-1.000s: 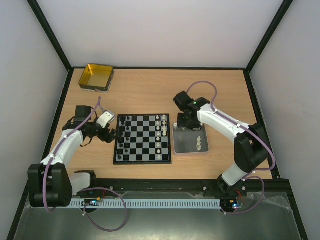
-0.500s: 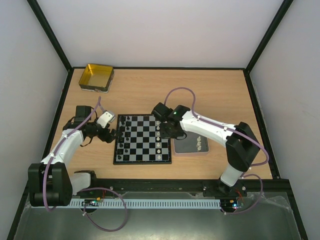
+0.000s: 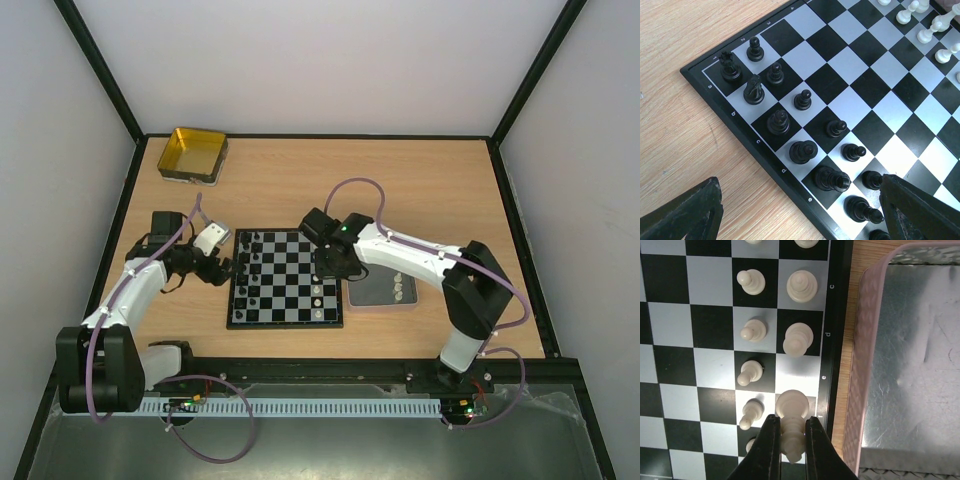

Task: Set up the chess pieces on the board
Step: Place the chess piece on the chessboard.

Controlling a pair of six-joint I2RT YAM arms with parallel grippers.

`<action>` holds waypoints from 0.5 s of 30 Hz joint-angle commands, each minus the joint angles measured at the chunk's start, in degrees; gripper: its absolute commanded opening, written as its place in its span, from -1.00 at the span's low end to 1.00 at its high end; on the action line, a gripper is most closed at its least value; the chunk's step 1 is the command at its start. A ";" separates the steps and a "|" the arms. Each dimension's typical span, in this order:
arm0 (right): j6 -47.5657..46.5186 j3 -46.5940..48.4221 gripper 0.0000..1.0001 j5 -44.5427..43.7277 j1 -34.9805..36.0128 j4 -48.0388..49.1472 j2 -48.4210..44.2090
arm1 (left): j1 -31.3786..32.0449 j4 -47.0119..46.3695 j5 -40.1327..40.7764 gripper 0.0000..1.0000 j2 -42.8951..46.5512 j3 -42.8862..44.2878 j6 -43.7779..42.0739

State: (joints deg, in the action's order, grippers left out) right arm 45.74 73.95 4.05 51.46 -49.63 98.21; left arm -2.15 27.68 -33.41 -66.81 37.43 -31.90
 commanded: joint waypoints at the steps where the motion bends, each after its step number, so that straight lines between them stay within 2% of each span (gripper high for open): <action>1: 1.18 -1.02 -0.95 -0.92 0.31 1.40 1.74 | 0.22 -0.26 -0.63 0.72 -0.08 -0.77 0.00; 15: 1.20 -0.40 -0.96 -1.54 0.36 2.30 3.91 | 0.22 -0.30 -0.61 0.72 -0.01 -0.86 0.11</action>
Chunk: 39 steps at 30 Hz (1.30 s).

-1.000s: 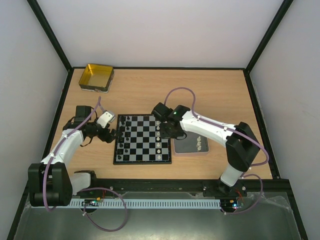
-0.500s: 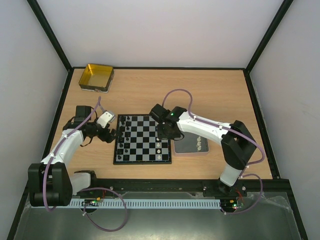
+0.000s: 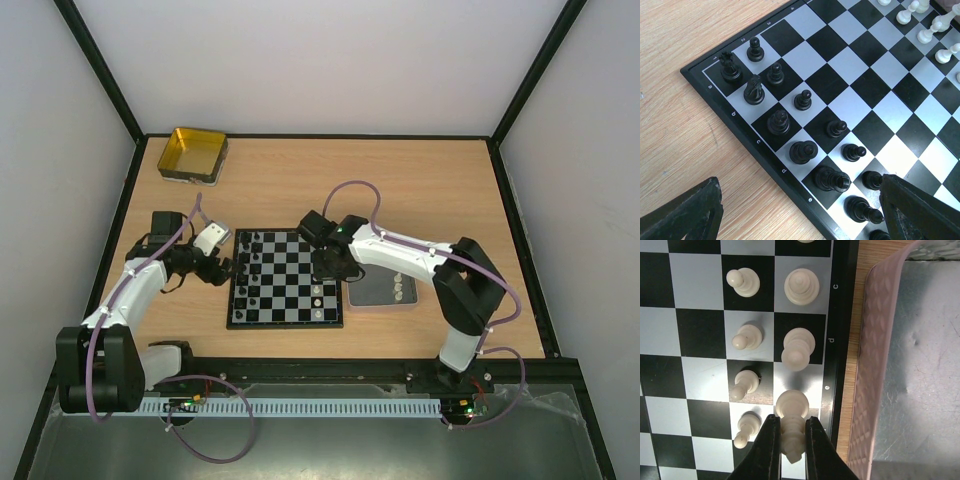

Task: Set up the chess pieces on the board
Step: Place the chess piece on the chessboard.

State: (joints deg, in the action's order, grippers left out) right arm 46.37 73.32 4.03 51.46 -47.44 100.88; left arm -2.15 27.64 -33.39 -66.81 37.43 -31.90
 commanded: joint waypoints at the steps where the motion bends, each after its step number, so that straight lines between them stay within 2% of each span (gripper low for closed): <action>1: 0.51 0.19 -0.96 -1.42 0.31 0.15 1.37 | 0.22 -0.30 -0.63 0.71 0.00 -0.84 0.14; 33: 0.13 0.32 -0.95 -2.27 0.33 1.22 3.71 | 0.22 -0.39 -0.63 0.71 0.13 -1.04 0.00; 39: 0.20 0.33 -0.87 -2.19 0.37 1.34 3.71 | 0.22 -0.35 -0.63 0.71 0.18 -0.96 0.00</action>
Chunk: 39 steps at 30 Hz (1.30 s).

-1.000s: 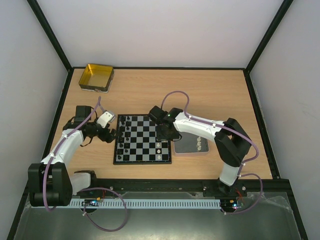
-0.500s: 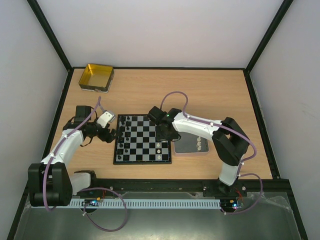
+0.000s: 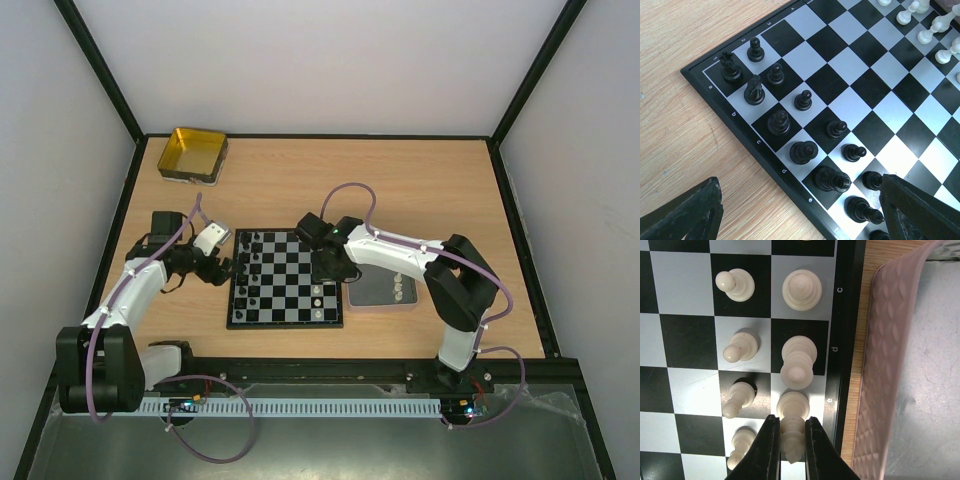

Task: Set up the chess pieces on the board
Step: Place the chess piece on the chessboard.

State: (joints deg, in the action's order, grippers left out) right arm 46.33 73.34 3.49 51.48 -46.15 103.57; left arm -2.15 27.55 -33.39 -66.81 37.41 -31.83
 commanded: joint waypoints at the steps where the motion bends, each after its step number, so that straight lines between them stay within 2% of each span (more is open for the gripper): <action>1: 0.25 0.25 -0.85 -1.54 0.34 0.09 1.02 | 0.22 -0.30 -0.63 0.71 0.14 -1.01 -0.07; 11: 0.18 0.82 -0.72 -1.29 0.32 -0.24 1.08 | 0.22 -0.29 -0.71 0.71 0.15 -1.01 -0.15; 15: 0.09 1.09 -0.56 -1.12 0.34 -0.43 1.02 | 0.22 -0.30 -0.80 0.72 0.04 -0.98 -0.16; 21: 0.04 1.52 -0.43 -0.85 0.29 -0.52 0.98 | 0.17 -0.55 -0.80 0.72 -0.49 -1.13 -0.31; 30: 0.78 3.63 -0.42 -2.07 -0.27 -2.99 -2.57 | 0.22 -0.55 -0.75 0.71 -0.60 -1.12 -0.24; 35: 0.72 1.36 -0.42 -4.72 -4.79 -5.76 -9.87 | 0.18 -0.39 -0.74 0.71 -0.19 -1.04 -0.24; 39: -0.64 -5.97 -0.42 -6.24 -11.80 -6.84 -16.31 | 0.22 -0.43 -0.78 0.71 -0.34 -1.02 -0.16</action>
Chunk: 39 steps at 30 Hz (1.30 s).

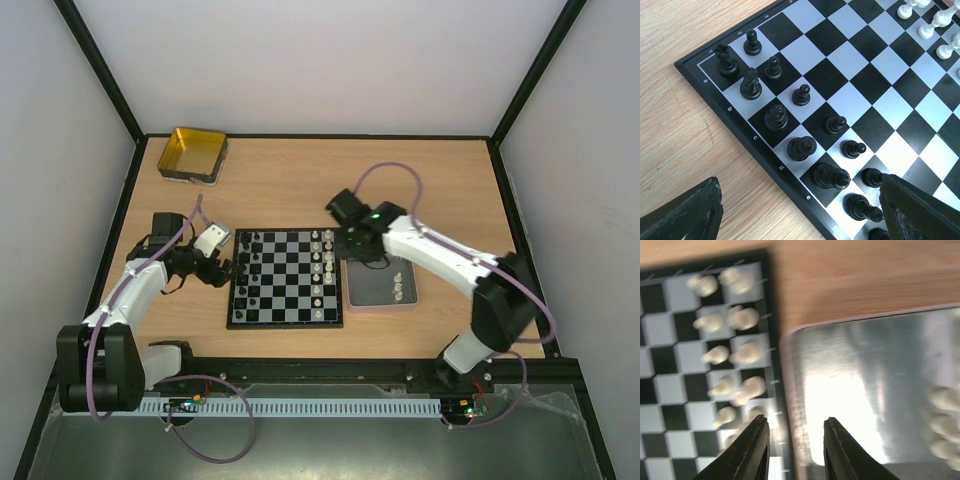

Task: Set up the chess pieces on the board
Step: Place the chess piece on the chessboard, then pick up the chess piece from the storage box.

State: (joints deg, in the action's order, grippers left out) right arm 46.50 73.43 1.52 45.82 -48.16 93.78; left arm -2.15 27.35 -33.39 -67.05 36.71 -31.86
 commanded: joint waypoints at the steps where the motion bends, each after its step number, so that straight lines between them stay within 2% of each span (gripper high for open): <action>1: -1.14 -7.89 -0.42 -4.06 -8.25 -4.66 -7.69 | 0.22 -0.28 -0.80 0.72 -0.10 -0.21 -0.07; 10: -3.62 -19.72 -0.39 0.15 -18.75 1.11 -11.60 | 0.01 1.85 -3.20 0.77 4.42 -0.05 -1.87; 13: -4.23 -21.88 -0.39 2.41 -21.32 2.85 -11.67 | -0.78 3.88 -5.19 0.88 4.27 0.45 -3.76; 16: -4.77 -22.32 -0.38 1.65 -22.26 3.25 -11.77 | -2.20 5.77 -8.00 0.94 4.61 1.24 -5.78; 22: -5.34 -22.98 -0.39 2.26 -23.14 4.94 -10.71 | -6.42 10.54 -14.69 0.90 4.24 3.09 -11.36; 26: -5.28 -23.52 -0.43 3.37 -23.41 6.72 -9.39 | -11.50 20.98 -22.95 0.89 2.31 6.13 -23.18; 33: -5.59 -24.59 -0.59 4.68 -23.50 7.39 -8.96 | -18.51 45.49 -31.74 0.87 -9.09 14.47 -49.67; 39: -5.81 -25.71 -0.70 4.74 -23.50 7.61 -8.92 | -18.90 46.68 -32.66 0.88 -11.66 14.95 -51.09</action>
State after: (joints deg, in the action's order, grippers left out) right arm 41.17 48.99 6.59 22.57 -40.99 84.38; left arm -20.91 67.18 -61.47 -78.76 50.96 -74.89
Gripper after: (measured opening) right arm 0.164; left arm 0.938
